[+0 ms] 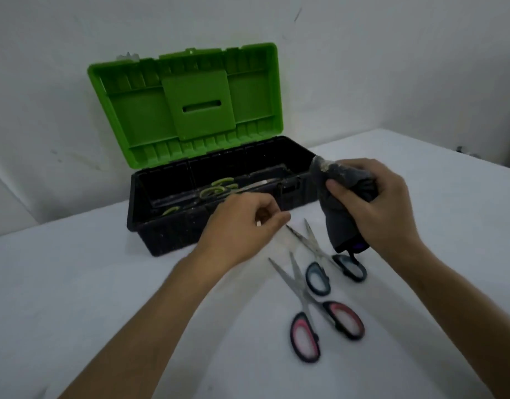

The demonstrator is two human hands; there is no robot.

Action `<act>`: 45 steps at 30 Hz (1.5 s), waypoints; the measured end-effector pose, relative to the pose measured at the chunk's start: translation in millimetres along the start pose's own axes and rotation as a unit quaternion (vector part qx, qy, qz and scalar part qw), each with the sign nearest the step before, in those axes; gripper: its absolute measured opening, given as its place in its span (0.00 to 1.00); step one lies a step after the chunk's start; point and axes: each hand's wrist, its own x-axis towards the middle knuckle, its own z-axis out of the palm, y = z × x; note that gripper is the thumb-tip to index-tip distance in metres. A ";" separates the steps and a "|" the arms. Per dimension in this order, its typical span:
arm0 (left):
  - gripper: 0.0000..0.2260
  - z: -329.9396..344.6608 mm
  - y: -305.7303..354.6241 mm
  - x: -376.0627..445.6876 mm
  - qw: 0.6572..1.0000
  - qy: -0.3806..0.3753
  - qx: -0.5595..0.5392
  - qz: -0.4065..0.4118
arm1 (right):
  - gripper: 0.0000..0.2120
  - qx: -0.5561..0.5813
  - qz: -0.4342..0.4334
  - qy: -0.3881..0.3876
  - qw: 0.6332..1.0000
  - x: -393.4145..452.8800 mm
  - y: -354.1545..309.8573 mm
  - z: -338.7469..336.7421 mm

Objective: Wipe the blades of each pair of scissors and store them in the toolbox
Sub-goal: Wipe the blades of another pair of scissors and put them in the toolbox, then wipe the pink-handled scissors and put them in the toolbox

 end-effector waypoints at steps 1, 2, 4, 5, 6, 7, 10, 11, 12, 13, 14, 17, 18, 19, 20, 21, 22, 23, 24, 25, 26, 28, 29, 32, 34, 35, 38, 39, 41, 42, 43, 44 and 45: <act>0.11 3.9 6.6 -15.0 1.000 -0.002 0.009 -0.006 | 0.11 -0.007 -0.002 -0.003 1.000 -9.2 -0.6 -0.4; 0.12 7.7 14.0 -30.0 1.000 -0.008 0.018 -0.009 | 0.11 -0.015 -0.007 -0.002 1.000 -16.9 -1.9 -0.7; 0.15 13.8 29.7 -57.0 0.998 -0.043 0.048 -0.025 | 0.11 -0.026 -0.022 0.006 0.999 -27.2 -4.0 0.9; 0.17 16.8 36.1 -67.9 0.995 -0.070 0.069 -0.036 | 0.11 -0.030 -0.027 0.009 0.999 -31.1 -4.3 2.4; 0.19 19.6 40.5 -76.7 0.990 -0.098 0.090 -0.045 | 0.11 -0.034 -0.029 0.009 0.999 -34.5 -4.4 4.2; 0.20 22.5 42.8 -82.9 0.985 -0.121 0.110 -0.050 | 0.11 -0.040 -0.029 0.007 0.999 -37.5 -3.8 6.3; 0.15 28.7 44.3 -92.2 0.976 -0.162 0.136 -0.046 | 0.10 -0.061 -0.033 -0.022 0.997 -44.8 -1.9 11.4; 0.12 30.2 43.7 -93.7 0.977 -0.163 0.133 -0.046 | 0.10 -0.067 -0.039 -0.032 0.996 -46.3 -1.8 12.0; 0.10 31.1 42.0 -94.4 0.977 -0.157 0.133 -0.048 | 0.10 -0.071 -0.045 -0.040 0.996 -47.2 -1.7 12.3; 0.08 31.5 39.4 -94.7 0.978 -0.148 0.137 -0.051 | 0.11 -0.074 -0.050 -0.046 0.995 -47.6 -2.0 12.5; 0.07 30.9 36.6 -95.1 0.978 -0.137 0.146 -0.053 | 0.11 -0.075 -0.054 -0.049 0.995 -47.8 -2.8 12.7; 0.06 25.2 24.0 -98.8 0.974 -0.111 0.189 -0.056 | 0.11 -0.062 -0.066 -0.051 0.995 -47.2 -6.7 14.4; 0.06 22.5 18.3 -101.1 0.972 -0.103 0.203 -0.061 | 0.12 -0.057 -0.071 -0.052 0.994 -46.7 -8.7 15.3; 0.06 19.2 12.6 -103.7 0.970 -0.098 0.214 -0.070 | 0.12 -0.054 -0.078 -0.054 0.994 -45.8 -11.1 16.2; 0.05 15.2 7.2 -106.6 0.968 -0.093 0.221 -0.081 | 0.12 -0.049 -0.086 -0.057 0.993 -44.3 -14.3 17.6; 0.05 10.5 2.1 -109.7 0.966 -0.089 0.222 -0.094 | 0.12 -0.044 -0.096 -0.061 0.993 -42.2 -18.4 19.8; 0.04 5.4 -2.9 -112.4 0.966 -0.086 0.217 -0.107 | 0.12 -0.039 -0.107 -0.067 0.991 -39.8 -23.0 22.9; 0.05 0.3 -8.2 -114.5 0.967 -0.085 0.209 -0.118 | 0.12 -0.034 -0.120 -0.072 0.990 -37.1 -28.1 27.1; 0.06 -6.1 -13.5 -115.5 0.969 -0.085 0.193 -0.128 | 0.11 -0.029 -0.132 -0.076 0.988 -34.4 -33.0 32.3; 0.06 -11.9 -20.0 -116.0 0.973 -0.086 0.161 -0.142 | 0.11 -0.027 -0.142 -0.079 0.986 -31.8 -37.5 38.4; 0.05 -17.0 -26.4 -116.4 0.977 -0.083 0.110 -0.160 | 0.11 -0.026 -0.151 -0.081 0.985 -29.7 -41.3 45.2; 0.08 -24.0 -35.2 -118.9 0.976 -0.073 -0.020 -0.204 | 0.12 -0.024 -0.166 -0.087 0.982 -29.0 -46.8 58.5; 0.10 -24.8 -37.5 -122.1 0.970 -0.061 -0.081 -0.221 | 0.12 -0.024 -0.169 -0.089 0.981 -30.7 -48.4 64.2; 0.09 -19.7 -40.5 -133.1 0.955 -0.016 -0.167 -0.243 | 0.13 -0.025 -0.163 -0.090 0.982 -40.9 -48.4 77.4; 0.06 -16.2 -42.5 -135.5 0.946 0.012 -0.205 -0.250 | 0.15 -0.040 -0.166 -0.098 0.980 -49.0 -45.0 84.5; 0.06 -15.4 -44.5 -135.2 0.943 0.026 -0.222 -0.245 | 0.16 -0.052 -0.170 -0.106 0.978 -53.2 -42.4 88.0; 0.08 -15.1 -50.1 -133.9 0.933 0.057 -0.266 -0.234 | 0.18 -0.079 -0.184 -0.136 0.970 -65.5 -35.0 96.7; 0.09 -14.8 -51.0 -134.1 0.930 0.058 -0.278 -0.234 | 0.17 -0.085 -0.194 -0.147 0.966 -68.6 -33.7 98.8; 0.09 -13.1 -52.6 -134.7 0.928 0.058 -0.281 -0.239 | 0.18 -0.098 -0.212 -0.179 0.956 -73.5 -31.7 101.8; 0.09 -12.1 -53.0 -135.1 0.929 0.060 -0.278 -0.239 | 0.18 -0.106 -0.223 -0.196 0.949 -75.2 -31.1 102.7; 0.10 -11.1 -53.2 -135.7 0.929 0.064 -0.277 -0.238 | 0.18 -0.116 -0.234 -0.206 0.943 -76.1 -30.7 103.5; 0.11 -10.0 -53.5 -136.2 0.929 0.072 -0.277 -0.234 | 0.18 -0.127 -0.244 -0.211 0.938 -76.2 -30.7 104.1; 0.11 -8.9 -54.2 -136.5 0.932 0.082 -0.271 -0.228 | 0.18 -0.137 -0.254 -0.211 0.934 -75.7 -31.2 104.7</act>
